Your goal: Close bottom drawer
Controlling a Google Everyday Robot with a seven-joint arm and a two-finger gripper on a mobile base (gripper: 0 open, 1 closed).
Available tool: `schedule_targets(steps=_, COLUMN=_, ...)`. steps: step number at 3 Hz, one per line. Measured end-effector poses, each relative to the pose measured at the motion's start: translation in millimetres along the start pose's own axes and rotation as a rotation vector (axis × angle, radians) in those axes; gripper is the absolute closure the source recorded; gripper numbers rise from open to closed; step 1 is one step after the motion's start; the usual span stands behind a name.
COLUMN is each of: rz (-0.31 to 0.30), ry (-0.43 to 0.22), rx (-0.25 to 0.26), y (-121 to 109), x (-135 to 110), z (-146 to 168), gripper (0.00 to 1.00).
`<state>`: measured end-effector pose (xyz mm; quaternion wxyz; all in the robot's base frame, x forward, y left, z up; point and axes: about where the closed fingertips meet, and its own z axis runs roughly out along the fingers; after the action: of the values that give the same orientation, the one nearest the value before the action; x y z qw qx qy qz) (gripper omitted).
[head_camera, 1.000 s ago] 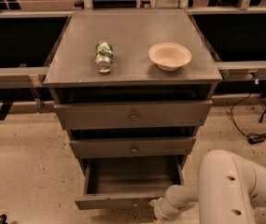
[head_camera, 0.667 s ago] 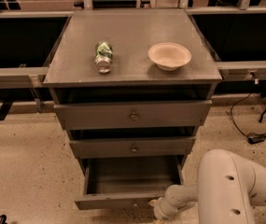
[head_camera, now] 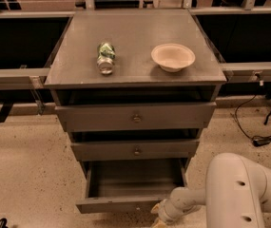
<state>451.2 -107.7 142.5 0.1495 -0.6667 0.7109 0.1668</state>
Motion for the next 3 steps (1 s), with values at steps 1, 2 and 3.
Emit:
schedule_targets(steps=1, rz=-0.01, ry=-0.01, rx=0.042, y=-14, x=3, z=-5, gripper=0.78)
schedule_targets(steps=2, rz=-0.021, ry=-0.013, rx=0.07, y=-28, x=4, z=-5, gripper=0.99)
schedule_targets(steps=3, rz=-0.039, ry=-0.005, rx=0.109, y=-43, x=0, z=-5, gripper=1.0)
